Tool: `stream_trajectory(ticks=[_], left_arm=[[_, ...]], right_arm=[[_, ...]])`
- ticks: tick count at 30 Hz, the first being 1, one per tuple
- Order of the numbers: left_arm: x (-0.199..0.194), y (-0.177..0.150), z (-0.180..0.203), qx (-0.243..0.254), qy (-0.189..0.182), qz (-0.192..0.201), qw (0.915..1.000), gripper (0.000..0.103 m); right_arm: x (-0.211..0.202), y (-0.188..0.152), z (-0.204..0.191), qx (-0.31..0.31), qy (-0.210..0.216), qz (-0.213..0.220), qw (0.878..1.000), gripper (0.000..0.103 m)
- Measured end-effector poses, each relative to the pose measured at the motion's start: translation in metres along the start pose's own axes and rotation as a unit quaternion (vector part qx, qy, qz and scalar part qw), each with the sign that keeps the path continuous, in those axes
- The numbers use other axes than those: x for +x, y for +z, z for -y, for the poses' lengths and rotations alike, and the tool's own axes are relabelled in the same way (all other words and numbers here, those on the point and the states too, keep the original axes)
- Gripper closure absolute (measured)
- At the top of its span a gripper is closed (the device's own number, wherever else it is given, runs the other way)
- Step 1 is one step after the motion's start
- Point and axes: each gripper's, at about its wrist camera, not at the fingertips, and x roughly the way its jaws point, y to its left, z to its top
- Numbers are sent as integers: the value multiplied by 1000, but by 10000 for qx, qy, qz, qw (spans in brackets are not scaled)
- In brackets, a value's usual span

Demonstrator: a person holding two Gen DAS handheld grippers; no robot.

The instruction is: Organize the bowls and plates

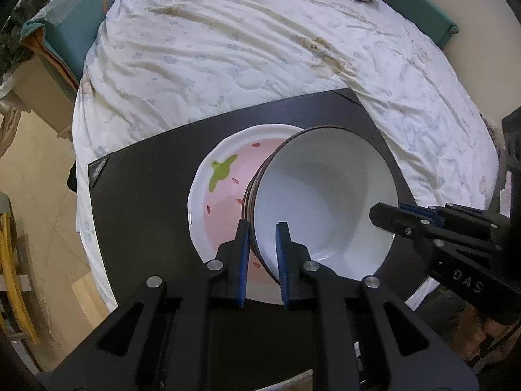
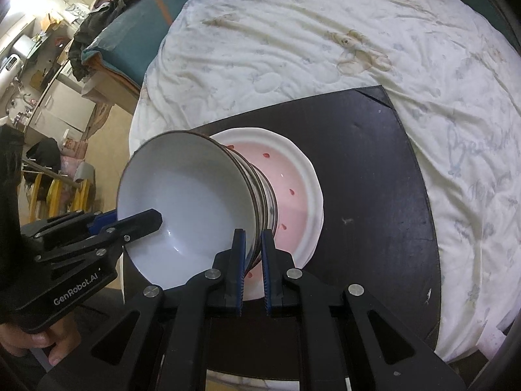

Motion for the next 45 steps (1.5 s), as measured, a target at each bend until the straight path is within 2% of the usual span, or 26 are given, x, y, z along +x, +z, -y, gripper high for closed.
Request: stream_trajectory(ticks=[5,10,14,24,32,34,36,37,39,43,45], left_arm=[[-1,4,-7,-92,144,82,9998,90],[-5,10,-16,-337,-57,186,9992,89],[-2,16,-23,-503,-261,170,9983,89],[13,28,-33,-759,-341,1,9965,89],[6,27,-30,-608,-326,97,9976,89],[1,25,-31,-611,-464,128,9970,83],[-7,22,-33,-640,-606,239,9958,57],[-14,20,-36,-672,-673,368,9948,53],[-25,16,-38,-681,-669,583,9937,38],[-43,9,-54,-894,-452,1030,9896,28],[-43,8,-69,-1186,-662,1052,9851,24]], right_arm=[[2,4,2,142,66,-29,9999,88],[0,8,10,337,145,-29,9993,87],[-4,13,22,612,524,133,9967,87],[7,34,28,792,895,233,9926,87],[12,41,27,901,953,209,9911,86],[10,39,27,826,918,236,9921,86],[6,37,28,835,955,274,9915,87],[3,36,29,835,997,317,9910,86],[-5,33,31,822,1087,419,9898,86],[-27,26,45,939,1305,837,9834,85],[-36,21,61,1132,1209,1051,9806,80]])
